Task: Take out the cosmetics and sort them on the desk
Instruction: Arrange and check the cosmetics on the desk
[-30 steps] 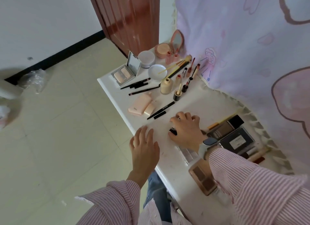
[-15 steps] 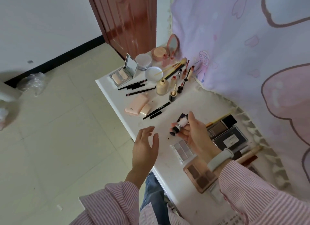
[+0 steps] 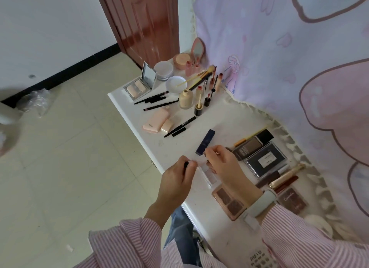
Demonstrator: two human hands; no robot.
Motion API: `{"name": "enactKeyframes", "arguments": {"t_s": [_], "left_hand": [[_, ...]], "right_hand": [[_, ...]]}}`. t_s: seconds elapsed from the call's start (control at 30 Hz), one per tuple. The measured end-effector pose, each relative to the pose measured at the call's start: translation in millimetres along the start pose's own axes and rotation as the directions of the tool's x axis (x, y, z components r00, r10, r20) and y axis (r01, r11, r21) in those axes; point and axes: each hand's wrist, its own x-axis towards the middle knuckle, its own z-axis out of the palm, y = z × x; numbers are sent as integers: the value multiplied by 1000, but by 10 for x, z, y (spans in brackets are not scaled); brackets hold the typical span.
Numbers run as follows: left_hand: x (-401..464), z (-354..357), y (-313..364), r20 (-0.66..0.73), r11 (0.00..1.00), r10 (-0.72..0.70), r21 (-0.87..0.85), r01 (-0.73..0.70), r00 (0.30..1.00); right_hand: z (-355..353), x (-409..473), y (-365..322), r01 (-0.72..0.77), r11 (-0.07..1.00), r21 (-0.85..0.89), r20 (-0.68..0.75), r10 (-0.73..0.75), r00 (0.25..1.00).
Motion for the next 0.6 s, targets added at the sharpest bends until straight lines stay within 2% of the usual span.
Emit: {"name": "enactKeyframes", "arguments": {"t_s": [0.07, 0.13, 0.23, 0.3, 0.37, 0.43, 0.6], "left_hand": [[28, -20, 52, -19, 968, -119, -224, 111, 993], [60, -45, 74, -5, 945, -166, -286, 158, 986], [67, -90, 70, 40, 962, -119, -244, 125, 992], [56, -108, 52, 71, 974, -100, -195, 112, 992], [42, -114, 35, 81, 977, -109, -178, 122, 991], [38, -133, 16, 64, 974, -123, -182, 133, 990], [8, -166, 4, 85, 984, -92, -147, 104, 992]], "right_hand": [[-1, -54, 0, 147, 981, -127, 59, -140, 988], [-38, -80, -1, 234, 956, -175, 148, -209, 967], [-100, -40, -69, 134, 976, -171, 211, -97, 973], [-107, 2, -66, 58, 976, -208, 185, -19, 982], [-116, 17, -42, 98, 964, -248, 172, -56, 984], [-149, 19, -13, 149, 951, -270, 237, -84, 968], [-167, 48, -62, 150, 911, -383, 342, -11, 940]]}}
